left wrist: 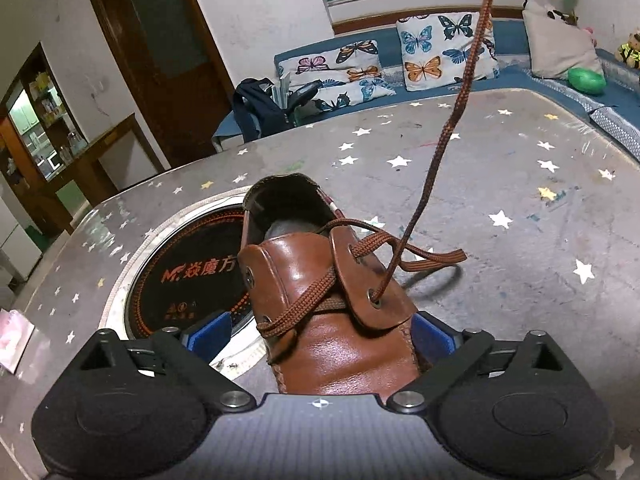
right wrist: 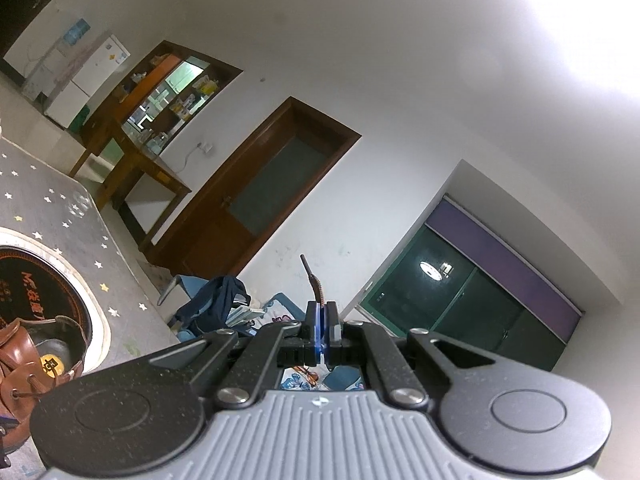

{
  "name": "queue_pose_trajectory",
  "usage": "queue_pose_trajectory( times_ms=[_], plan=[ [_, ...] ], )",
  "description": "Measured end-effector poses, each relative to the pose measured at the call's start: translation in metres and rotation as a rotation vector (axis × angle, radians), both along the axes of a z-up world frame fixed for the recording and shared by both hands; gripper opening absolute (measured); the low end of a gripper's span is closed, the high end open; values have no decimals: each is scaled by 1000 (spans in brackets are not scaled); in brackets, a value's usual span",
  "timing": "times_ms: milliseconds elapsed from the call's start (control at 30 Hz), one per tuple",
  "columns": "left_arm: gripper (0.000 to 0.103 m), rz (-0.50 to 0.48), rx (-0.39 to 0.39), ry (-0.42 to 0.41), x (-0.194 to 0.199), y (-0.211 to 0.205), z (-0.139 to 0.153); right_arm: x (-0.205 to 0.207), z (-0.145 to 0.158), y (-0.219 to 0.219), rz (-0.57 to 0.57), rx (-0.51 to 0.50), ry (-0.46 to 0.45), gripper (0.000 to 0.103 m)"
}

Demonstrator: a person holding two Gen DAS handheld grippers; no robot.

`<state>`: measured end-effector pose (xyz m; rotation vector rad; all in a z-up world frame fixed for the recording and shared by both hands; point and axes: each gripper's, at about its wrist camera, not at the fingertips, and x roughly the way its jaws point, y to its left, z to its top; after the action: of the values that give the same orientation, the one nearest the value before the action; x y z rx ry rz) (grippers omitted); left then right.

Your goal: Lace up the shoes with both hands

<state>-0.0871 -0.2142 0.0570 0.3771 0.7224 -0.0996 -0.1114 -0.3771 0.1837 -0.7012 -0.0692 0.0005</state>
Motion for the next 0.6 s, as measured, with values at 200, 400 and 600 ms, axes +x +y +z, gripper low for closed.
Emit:
queue_pose_trajectory(
  times_ms=[200, 400, 600],
  plan=[
    [101, 3, 22, -2, 1, -5, -2, -4, 1, 3, 4, -1, -3, 1],
    [102, 10, 26, -2, 2, -6, -2, -6, 2, 6, 5, -5, -4, 1],
    [102, 3, 18, -8, 3, -2, -2, -5, 2, 10, 6, -9, -4, 1]
  ],
)
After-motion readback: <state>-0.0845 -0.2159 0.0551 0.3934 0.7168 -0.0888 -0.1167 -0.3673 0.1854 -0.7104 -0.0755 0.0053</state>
